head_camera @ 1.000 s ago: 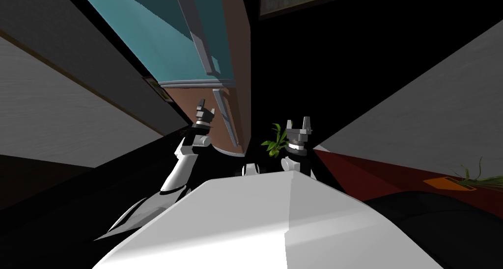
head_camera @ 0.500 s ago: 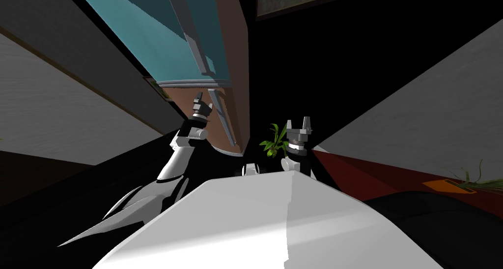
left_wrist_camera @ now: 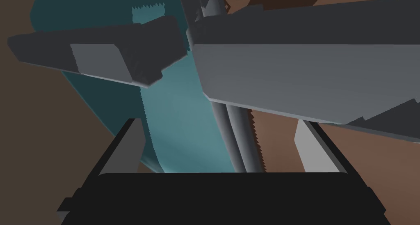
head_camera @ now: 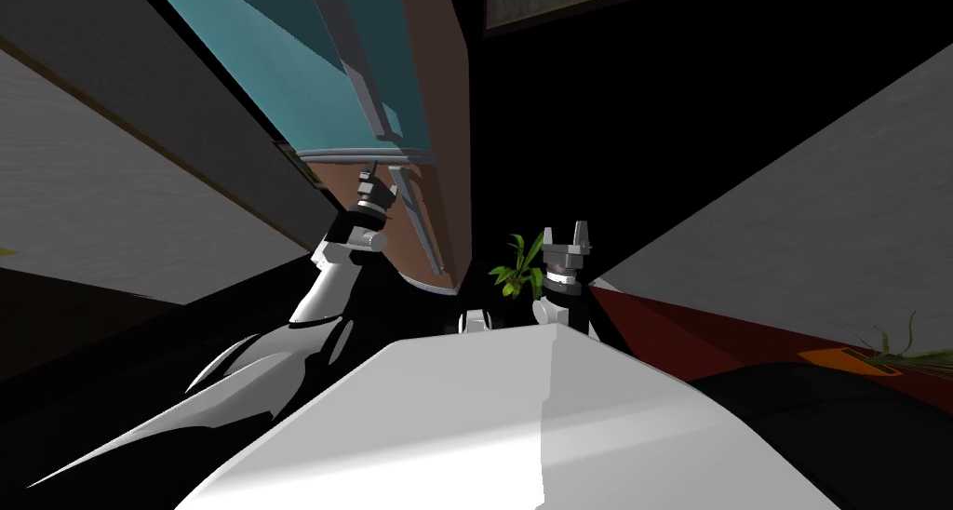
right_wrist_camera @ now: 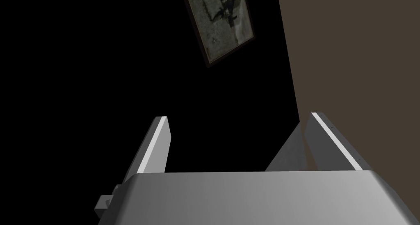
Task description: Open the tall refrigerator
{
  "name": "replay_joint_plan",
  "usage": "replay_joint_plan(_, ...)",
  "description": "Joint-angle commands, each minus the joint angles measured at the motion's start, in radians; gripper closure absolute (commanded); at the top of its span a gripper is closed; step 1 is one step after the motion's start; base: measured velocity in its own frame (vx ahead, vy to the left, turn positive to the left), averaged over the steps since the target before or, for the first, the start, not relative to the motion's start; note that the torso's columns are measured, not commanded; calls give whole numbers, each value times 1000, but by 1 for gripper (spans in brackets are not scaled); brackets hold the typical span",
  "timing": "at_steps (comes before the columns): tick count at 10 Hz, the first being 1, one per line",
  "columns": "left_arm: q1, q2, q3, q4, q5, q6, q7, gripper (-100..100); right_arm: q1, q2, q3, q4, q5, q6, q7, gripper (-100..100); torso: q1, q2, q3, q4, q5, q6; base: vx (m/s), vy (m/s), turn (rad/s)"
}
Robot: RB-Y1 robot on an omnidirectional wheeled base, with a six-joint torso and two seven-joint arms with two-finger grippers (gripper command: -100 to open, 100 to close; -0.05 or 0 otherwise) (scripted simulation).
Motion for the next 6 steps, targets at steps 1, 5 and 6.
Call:
replay_joint_plan(1, -68, 60, 2, 38, 38, 24, -4, -100, 0, 0, 0, 0, 0, 0, 0, 0, 0, 0, 0, 0, -1, 1, -4, -71, 15)
replay_joint_plan(5, -130, 121, 4, 76, 72, 50, -10, -100, 0, 0, 0, 0, 0, 0, 0, 0, -4, 2, 1, 2, -3, 3, -13, -65, 15)
replay_joint_plan(6, -143, 137, 5, 84, 80, 56, -12, -100, 0, 0, 0, 0, 0, 0, 0, 0, -5, 2, 1, 4, -5, 3, -11, -45, -4)
